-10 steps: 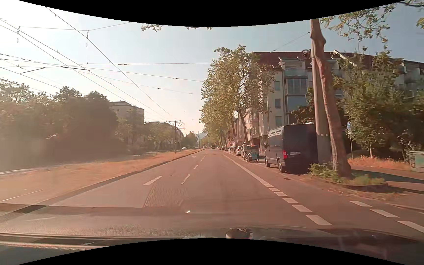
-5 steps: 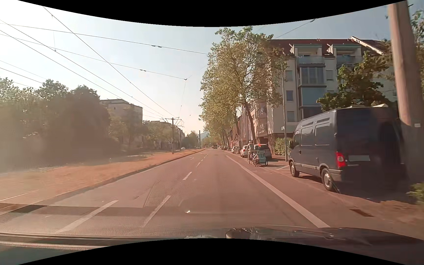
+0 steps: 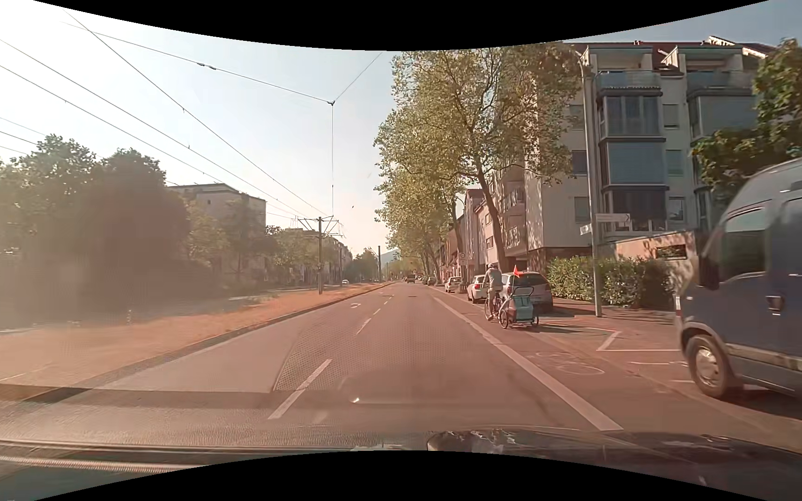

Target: Follow the waypoints while adhering to traffic rules and regulations

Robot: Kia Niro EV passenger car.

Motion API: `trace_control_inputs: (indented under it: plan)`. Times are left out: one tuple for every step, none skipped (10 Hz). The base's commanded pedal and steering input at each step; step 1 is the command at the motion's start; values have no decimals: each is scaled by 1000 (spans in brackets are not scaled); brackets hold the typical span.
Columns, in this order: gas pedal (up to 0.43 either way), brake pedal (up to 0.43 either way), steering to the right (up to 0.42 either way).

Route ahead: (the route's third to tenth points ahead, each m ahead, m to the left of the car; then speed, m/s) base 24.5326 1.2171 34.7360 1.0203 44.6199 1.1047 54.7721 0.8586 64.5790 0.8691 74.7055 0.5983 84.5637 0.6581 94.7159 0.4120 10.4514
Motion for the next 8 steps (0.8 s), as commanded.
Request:
trace_control_inputs:
  plan:
    - [130,0,-17]
    - [118,0,-17]
    - [110,0,-13]
    - [98,0,-9]
    - [98,0,-6]
    - [87,0,-6]
    - [87,0,-6]
    - [87,0,-6]
